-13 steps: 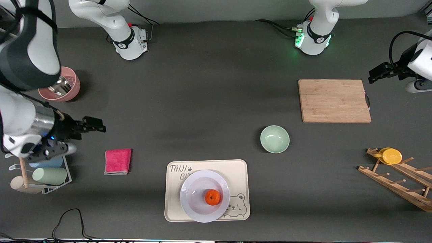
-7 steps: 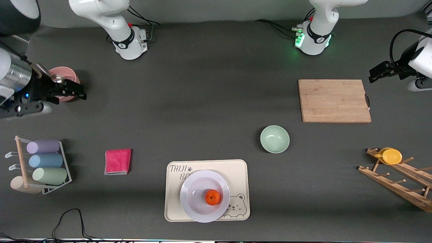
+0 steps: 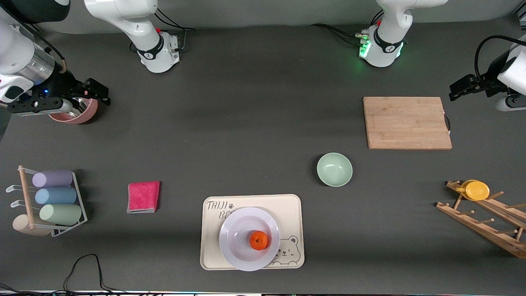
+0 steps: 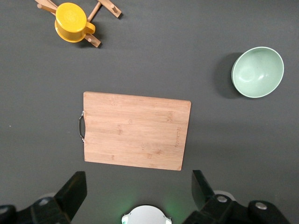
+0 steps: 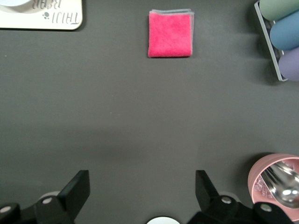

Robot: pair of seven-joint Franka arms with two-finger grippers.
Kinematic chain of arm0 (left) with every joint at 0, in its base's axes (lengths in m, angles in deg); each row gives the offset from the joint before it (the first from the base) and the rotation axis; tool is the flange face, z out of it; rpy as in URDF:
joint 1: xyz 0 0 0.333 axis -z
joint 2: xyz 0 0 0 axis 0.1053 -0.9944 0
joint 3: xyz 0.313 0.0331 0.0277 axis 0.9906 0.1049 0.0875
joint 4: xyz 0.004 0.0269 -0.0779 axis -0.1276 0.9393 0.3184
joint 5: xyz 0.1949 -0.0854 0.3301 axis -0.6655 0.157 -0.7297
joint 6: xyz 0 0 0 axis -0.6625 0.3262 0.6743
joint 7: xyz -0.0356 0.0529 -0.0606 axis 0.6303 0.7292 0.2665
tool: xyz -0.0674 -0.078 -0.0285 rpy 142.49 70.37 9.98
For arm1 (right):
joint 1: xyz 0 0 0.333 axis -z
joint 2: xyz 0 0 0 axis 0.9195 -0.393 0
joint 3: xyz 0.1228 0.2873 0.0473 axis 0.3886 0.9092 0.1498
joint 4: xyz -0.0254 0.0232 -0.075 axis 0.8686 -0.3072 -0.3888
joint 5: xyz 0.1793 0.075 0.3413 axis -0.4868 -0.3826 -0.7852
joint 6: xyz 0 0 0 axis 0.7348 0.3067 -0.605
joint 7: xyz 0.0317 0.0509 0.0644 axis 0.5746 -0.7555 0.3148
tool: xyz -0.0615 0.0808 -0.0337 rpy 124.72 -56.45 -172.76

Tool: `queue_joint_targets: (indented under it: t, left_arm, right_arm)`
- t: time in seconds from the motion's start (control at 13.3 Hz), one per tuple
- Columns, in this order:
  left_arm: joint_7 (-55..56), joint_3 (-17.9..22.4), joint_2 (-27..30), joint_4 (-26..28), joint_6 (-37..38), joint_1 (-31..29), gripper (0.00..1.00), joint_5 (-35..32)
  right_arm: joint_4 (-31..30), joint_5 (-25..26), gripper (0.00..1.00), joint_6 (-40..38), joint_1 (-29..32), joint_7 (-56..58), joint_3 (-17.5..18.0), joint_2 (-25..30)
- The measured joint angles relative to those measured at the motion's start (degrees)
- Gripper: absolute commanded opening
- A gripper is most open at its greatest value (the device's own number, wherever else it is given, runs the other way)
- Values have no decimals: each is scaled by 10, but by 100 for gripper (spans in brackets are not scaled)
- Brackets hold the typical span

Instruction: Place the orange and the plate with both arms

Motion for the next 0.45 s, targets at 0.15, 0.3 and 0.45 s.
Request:
queue_joint_targets:
  t: [0.15,0.3,0.45]
  left_arm:
    - [0,0,0,0,0,0,100,0]
    - [0,0,0,-2,0,0,100,-1]
    - [0,0,0,-4,0,0,100,-1]
  right_arm:
    - [-6,11,100,6,2,-9,5,0]
    - [-10,18,100,13,2,-15,8,-1]
    - [-10,21,100,18,2,-17,8,-1]
